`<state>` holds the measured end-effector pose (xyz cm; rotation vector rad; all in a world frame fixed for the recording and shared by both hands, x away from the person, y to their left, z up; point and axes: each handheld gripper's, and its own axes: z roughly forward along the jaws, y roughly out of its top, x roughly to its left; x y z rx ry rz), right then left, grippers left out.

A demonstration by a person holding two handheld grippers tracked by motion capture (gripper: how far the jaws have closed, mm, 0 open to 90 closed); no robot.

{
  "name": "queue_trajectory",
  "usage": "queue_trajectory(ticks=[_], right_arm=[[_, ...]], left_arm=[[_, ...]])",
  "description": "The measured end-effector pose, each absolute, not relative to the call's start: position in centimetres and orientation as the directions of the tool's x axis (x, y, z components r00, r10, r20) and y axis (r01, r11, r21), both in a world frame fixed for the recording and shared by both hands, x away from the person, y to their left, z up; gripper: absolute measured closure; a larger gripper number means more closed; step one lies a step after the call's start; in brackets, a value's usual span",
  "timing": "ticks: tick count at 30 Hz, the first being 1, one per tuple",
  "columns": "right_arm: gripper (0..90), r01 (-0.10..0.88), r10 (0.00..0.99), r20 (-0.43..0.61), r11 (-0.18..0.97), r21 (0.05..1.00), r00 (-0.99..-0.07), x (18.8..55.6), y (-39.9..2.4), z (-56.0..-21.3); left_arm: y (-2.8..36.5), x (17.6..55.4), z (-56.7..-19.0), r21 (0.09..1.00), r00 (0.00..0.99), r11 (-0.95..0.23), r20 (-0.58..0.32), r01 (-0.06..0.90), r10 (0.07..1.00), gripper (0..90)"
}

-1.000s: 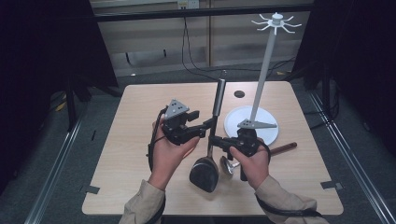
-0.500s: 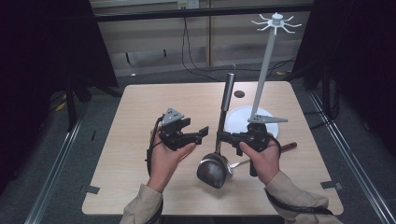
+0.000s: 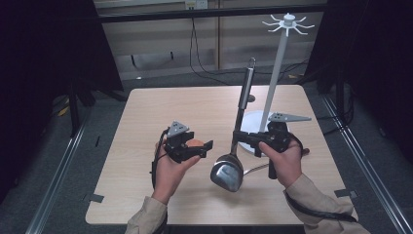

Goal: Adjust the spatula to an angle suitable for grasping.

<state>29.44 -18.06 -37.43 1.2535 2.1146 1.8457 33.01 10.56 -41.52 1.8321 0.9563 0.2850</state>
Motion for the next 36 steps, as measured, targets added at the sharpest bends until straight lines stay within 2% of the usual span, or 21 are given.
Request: queue_trajectory(ticks=[27, 36], right_arm=[[89.4, 0.464, 0.633, 0.383, -0.042, 0.885, -0.673, 30.1, -21.6, -35.0], [89.4, 0.446, 0.641, 0.365, -0.039, 0.894, -0.676, 30.2, -22.2, -34.5]], left_arm=[[11.4, 33.5, -43.4, 0.839, 0.634, -0.191, -0.216, 0.509, 0.743, 16.7], [11.4, 33.5, -44.0, 0.831, 0.653, -0.233, -0.191, 0.505, 0.733, 15.8]])
